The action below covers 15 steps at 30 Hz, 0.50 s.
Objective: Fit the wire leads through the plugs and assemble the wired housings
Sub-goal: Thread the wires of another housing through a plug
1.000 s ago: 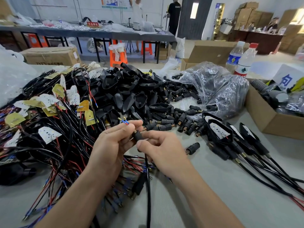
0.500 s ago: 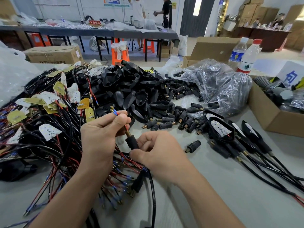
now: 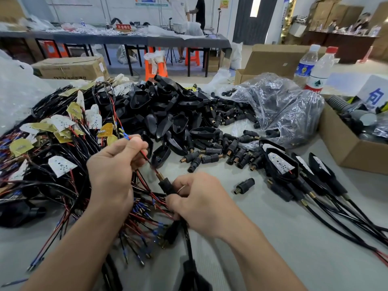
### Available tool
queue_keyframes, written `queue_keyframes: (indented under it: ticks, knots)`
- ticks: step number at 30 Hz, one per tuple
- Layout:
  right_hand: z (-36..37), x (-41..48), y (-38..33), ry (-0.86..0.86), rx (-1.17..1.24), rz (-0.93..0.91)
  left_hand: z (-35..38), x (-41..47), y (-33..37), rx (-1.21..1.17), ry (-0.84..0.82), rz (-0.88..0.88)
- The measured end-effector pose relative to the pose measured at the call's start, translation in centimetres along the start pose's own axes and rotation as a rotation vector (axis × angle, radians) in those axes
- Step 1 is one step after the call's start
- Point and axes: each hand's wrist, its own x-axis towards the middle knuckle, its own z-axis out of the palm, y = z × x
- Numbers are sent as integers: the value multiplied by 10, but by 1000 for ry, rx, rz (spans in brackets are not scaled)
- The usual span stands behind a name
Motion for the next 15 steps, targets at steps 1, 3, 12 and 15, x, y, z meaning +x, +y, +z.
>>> queue_keyframes:
  ticks: [1,3,12,15]
  knots:
    - [-2,1,1,-22,12,11,-2,3,2,-36,24,-17]
    - [-9,1,4,-121,60,45,-7,7,7,-108,54,-43]
    - [-33,1,18,-320,323,26,-29,23,30,-261,83,-56]
    - [-37,10,24,5,648,67,-27,20,22,-111,-140,-92]
